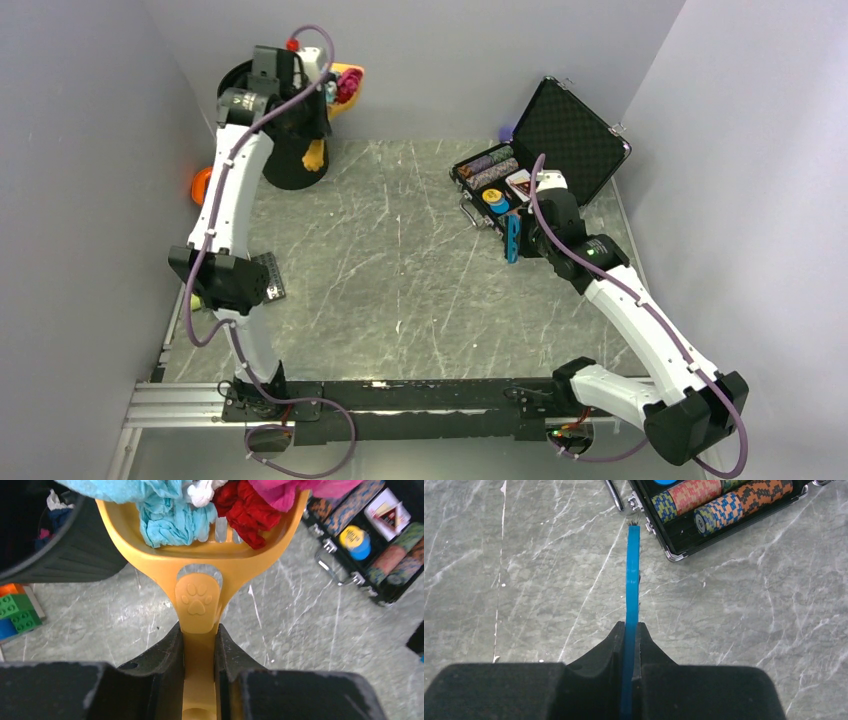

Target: Sweep away the paper scraps from the table

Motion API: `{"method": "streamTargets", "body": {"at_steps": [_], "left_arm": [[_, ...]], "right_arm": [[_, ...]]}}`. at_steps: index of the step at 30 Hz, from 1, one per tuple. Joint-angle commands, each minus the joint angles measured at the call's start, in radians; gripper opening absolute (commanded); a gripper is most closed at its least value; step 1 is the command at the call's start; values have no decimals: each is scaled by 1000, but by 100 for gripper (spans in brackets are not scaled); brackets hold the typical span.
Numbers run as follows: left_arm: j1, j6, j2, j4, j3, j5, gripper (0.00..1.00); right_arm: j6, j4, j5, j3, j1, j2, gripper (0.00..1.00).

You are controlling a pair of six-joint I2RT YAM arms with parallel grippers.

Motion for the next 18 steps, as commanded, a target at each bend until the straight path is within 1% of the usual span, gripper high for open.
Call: {"method": "streamTargets", "body": {"at_steps": [1,5,6,8,12,14,18], "left_arm": [[126,-58,38,25,115,251,0],[279,-230,73,157,89,462,0],[312,-276,81,210,63,544,0],[381,-383,89,313,-2,652,0],[436,-564,90,487,-119,785,0],[457,-686,80,618,-211,858,0],[492,-1017,56,1019,-425,985,0]], "right_arm": [[2,36,-21,5,-1,-14,0],[0,35,-21,8,-1,-12,0],[0,34,-20,9,-1,-12,0],[2,32,-19,8,0,-15,0],[9,35,-29,6,0,-15,0],[15,39,-34,6,-2,-13,0],[21,37,-54,13,-2,-4,0]]}}
